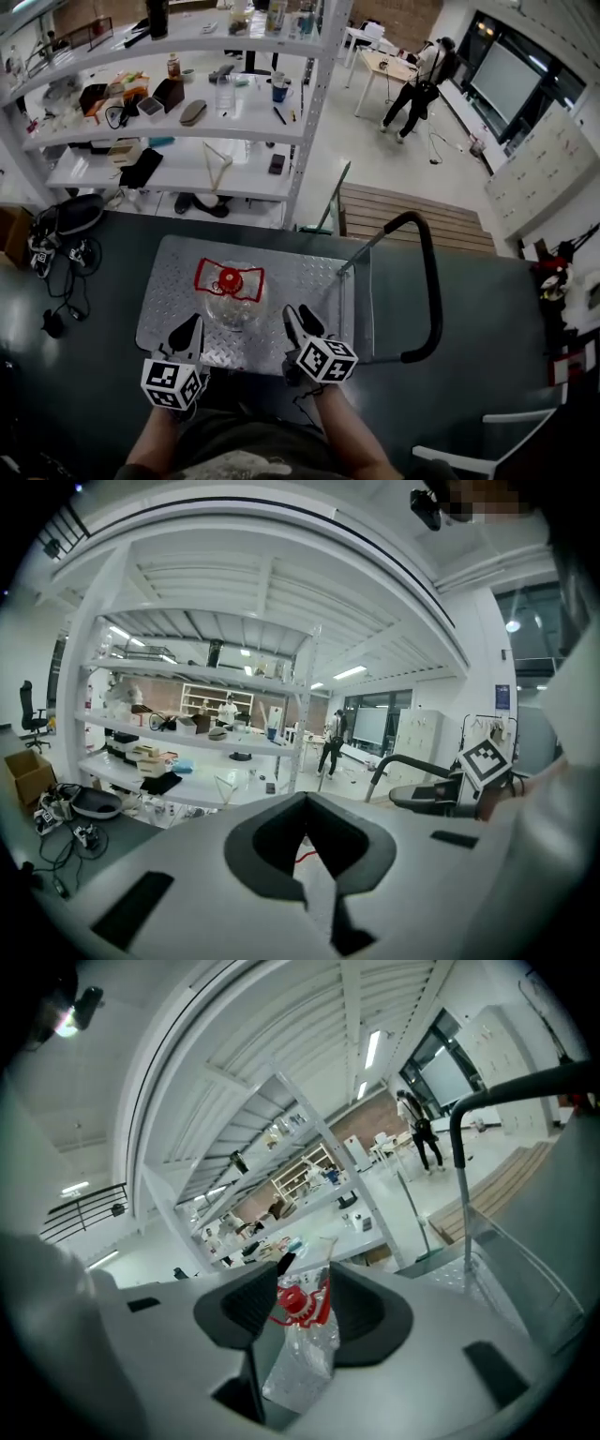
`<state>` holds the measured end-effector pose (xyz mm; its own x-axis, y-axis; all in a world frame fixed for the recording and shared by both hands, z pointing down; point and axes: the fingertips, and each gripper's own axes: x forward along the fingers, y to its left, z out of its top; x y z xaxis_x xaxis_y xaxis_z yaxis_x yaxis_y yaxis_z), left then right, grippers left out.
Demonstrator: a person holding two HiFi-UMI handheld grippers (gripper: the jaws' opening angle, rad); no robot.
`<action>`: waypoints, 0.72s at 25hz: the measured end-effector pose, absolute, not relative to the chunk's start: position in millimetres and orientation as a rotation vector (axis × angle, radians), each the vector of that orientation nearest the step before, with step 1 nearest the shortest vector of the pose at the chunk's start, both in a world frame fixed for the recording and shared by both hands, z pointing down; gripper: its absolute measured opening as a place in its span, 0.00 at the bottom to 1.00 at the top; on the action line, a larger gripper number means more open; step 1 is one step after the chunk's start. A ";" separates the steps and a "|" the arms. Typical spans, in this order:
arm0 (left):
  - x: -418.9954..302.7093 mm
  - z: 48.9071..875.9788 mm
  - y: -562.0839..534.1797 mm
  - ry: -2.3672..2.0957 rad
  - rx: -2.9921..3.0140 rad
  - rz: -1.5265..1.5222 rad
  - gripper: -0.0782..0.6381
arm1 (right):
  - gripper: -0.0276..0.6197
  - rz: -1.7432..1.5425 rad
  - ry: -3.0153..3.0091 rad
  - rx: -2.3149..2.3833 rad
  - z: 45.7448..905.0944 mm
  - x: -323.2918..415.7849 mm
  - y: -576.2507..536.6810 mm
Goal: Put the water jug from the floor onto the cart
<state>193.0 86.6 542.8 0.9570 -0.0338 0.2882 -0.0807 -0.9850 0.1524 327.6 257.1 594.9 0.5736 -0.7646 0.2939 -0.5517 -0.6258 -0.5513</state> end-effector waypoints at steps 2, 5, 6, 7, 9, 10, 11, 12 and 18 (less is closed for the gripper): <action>175.9 540.1 104.9 -0.108 2.945 0.410 0.12 | 0.28 -0.711 1.123 -2.378 584.8 310.7 267.3; 144.8 537.7 130.1 -0.156 2.934 0.395 0.12 | 0.17 -0.694 1.171 -2.359 572.2 286.0 285.2; 132.9 537.1 138.4 -0.173 2.928 0.392 0.12 | 0.11 -0.693 1.184 -2.348 569.3 276.3 291.3; 120.7 537.0 146.7 -0.190 2.921 0.390 0.12 | 0.08 -0.696 1.202 -2.333 567.0 265.5 297.1; 97.8 538.8 164.1 -0.214 2.908 0.396 0.12 | 0.06 -0.709 1.245 -2.300 563.9 244.1 308.5; 88.3 540.4 172.9 -0.219 2.902 0.405 0.12 | 0.05 -0.717 1.261 -2.287 562.9 235.0 314.3; 80.2 541.6 181.3 -0.218 2.899 0.418 0.12 | 0.04 -0.725 1.271 -2.276 561.9 227.2 320.2; 73.1 542.0 188.8 -0.215 2.899 0.429 0.12 | 0.03 -0.733 1.276 -2.264 561.2 219.8 325.9; 44.9 537.1 211.2 -0.224 2.890 0.418 0.12 | 0.03 -0.784 1.342 -2.262 560.9 182.8 346.9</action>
